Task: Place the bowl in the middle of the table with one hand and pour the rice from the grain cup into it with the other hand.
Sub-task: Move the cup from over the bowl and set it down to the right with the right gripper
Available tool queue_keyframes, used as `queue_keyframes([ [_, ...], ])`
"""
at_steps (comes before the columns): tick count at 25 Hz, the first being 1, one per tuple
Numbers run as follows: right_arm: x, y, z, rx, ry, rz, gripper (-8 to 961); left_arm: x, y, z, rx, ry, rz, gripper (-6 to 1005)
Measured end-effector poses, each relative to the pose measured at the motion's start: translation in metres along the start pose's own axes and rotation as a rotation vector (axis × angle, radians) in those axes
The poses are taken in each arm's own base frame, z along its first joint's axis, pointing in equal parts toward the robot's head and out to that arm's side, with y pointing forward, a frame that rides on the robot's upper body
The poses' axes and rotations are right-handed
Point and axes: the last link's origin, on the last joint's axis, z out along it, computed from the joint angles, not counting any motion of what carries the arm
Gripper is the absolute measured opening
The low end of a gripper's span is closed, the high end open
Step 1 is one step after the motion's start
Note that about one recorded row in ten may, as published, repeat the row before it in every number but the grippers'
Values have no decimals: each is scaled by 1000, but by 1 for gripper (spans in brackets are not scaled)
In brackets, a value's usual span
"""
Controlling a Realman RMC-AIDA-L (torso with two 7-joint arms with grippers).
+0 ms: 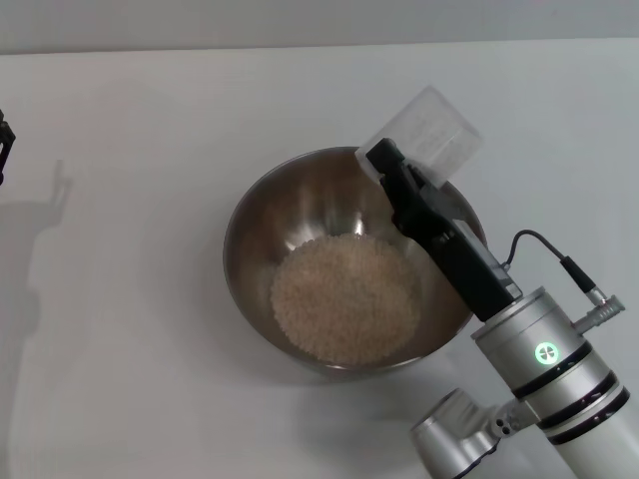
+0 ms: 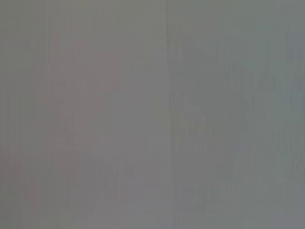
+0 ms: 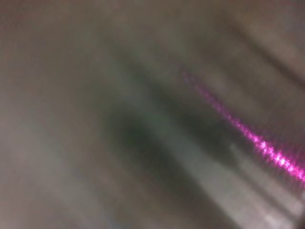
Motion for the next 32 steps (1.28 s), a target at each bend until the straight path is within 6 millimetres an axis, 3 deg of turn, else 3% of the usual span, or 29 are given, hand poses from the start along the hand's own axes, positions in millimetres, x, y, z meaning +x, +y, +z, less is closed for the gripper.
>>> queue_keyframes([
  [12, -7, -4, 1, 15, -43, 17, 27, -2, -1, -1, 1, -10, 7, 826],
  [16, -5, 6, 0, -5, -59, -67, 28, -2, -2, -1, 1, -12, 7, 827],
  [20, -2, -12, 6, 38, 5, 123, 28, -3, -2, -2, 3, -15, 8, 827],
  [32, -6, -7, 0, 31, -31, 103, 31, -2, -1, -1, -1, -13, 7, 827],
])
